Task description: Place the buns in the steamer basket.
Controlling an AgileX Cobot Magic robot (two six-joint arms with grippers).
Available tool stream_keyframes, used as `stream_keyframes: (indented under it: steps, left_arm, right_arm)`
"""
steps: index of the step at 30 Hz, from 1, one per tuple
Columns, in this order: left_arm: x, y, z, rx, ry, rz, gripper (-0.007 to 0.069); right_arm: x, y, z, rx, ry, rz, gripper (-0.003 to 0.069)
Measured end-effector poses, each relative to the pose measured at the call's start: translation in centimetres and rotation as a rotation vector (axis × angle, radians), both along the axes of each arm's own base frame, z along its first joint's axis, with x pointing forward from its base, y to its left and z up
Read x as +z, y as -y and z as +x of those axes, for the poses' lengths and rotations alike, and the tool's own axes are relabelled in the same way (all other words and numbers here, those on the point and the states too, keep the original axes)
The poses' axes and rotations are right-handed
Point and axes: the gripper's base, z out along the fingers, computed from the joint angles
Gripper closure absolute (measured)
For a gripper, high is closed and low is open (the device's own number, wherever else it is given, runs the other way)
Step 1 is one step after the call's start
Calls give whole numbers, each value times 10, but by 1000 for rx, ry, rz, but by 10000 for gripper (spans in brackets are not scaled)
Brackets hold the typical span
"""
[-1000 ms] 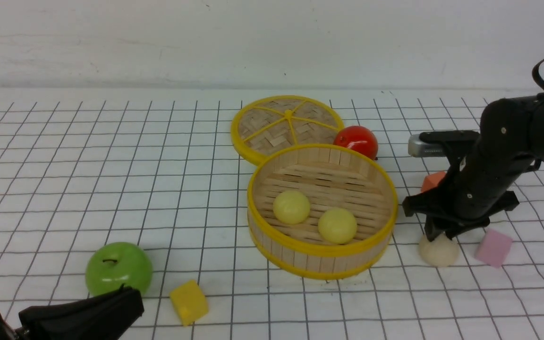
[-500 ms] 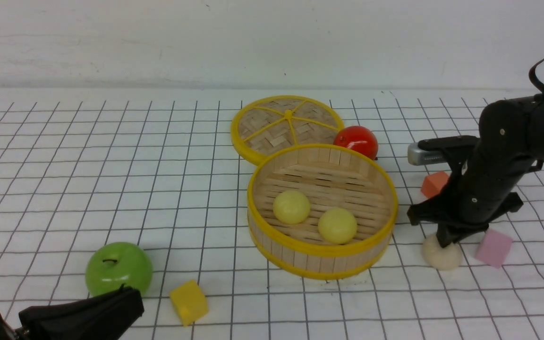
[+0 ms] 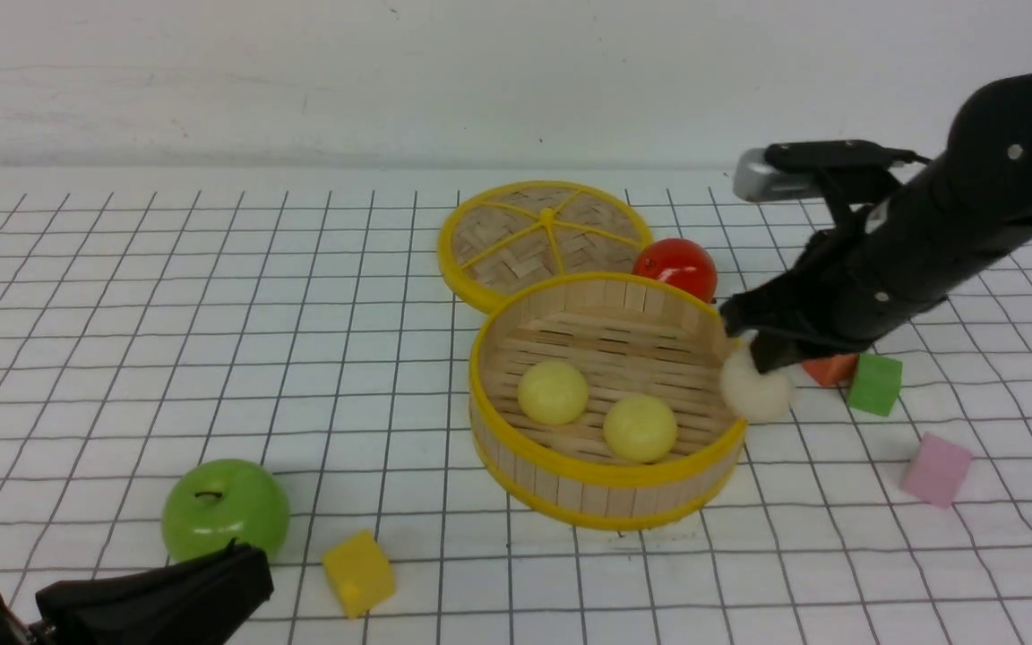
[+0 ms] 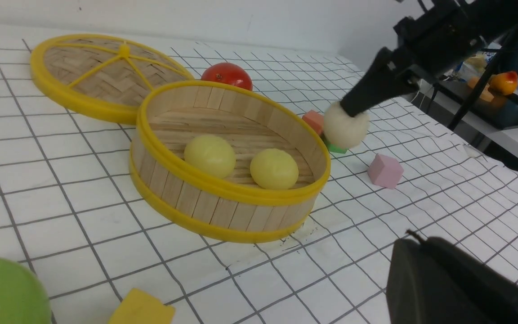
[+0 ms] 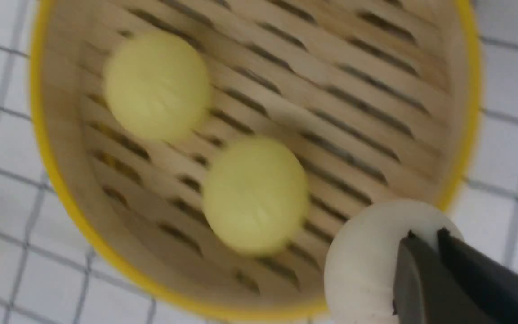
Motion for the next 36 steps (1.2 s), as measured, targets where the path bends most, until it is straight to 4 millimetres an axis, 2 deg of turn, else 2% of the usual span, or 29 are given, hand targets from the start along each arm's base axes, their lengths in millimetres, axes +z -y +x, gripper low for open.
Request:
stream_keyframes:
  steps: [3,4,8,12,14,20,21,23,25,27,28,29,31,32,33,36]
  left_arm:
    - [0,0,0,0,0,0,637]
    - [0,0,0,0,0,0,637]
    - [0,0,0,0,0,0,634]
    - [0,0,0,0,0,0,631]
    - [0,0,0,0,0,0,627]
    - [0,0,0,0,0,0,623]
    - [0,0,0,0,0,0,621]
    - [0,0,0,0,0,0,620]
    - [0,0,0,0,0,0,620]
    - [0,0,0,0,0,0,620]
    - [0,0,0,0,0,0,620]
    - [0,0,0,0,0,0,620]
    - [0,0,0,0,-1,1,619]
    - [0,0,0,0,-1,1,618]
    - [0,0,0,0,-1,0,617]
    - [0,0,0,0,-3,-2,613]
  right_arm:
    - [-13,-11,25,-15,31,36,645]
    - [-15,-12,26,-15,27,36,645]
    - [-36,-22,60,-17,43,48,637]
    - [-56,-27,75,-21,28,44,613]
    - [-66,-28,80,-23,17,39,566]
    - [-59,-28,81,-14,33,31,361]
    - [-51,-28,78,-3,27,27,283]
    - [-31,-26,69,15,23,23,217]
    - [-5,-22,55,36,16,15,188]
    - [25,-16,37,40,8,8,189]
    - [28,-15,35,43,9,4,191]
    - [51,-8,17,29,-5,-10,227]
    - [75,2,-8,-3,-12,-30,299]
    - [73,3,-9,-6,-22,-35,307]
    - [80,12,-30,-35,-39,-55,386]
    - [82,24,-61,-75,-74,-67,527]
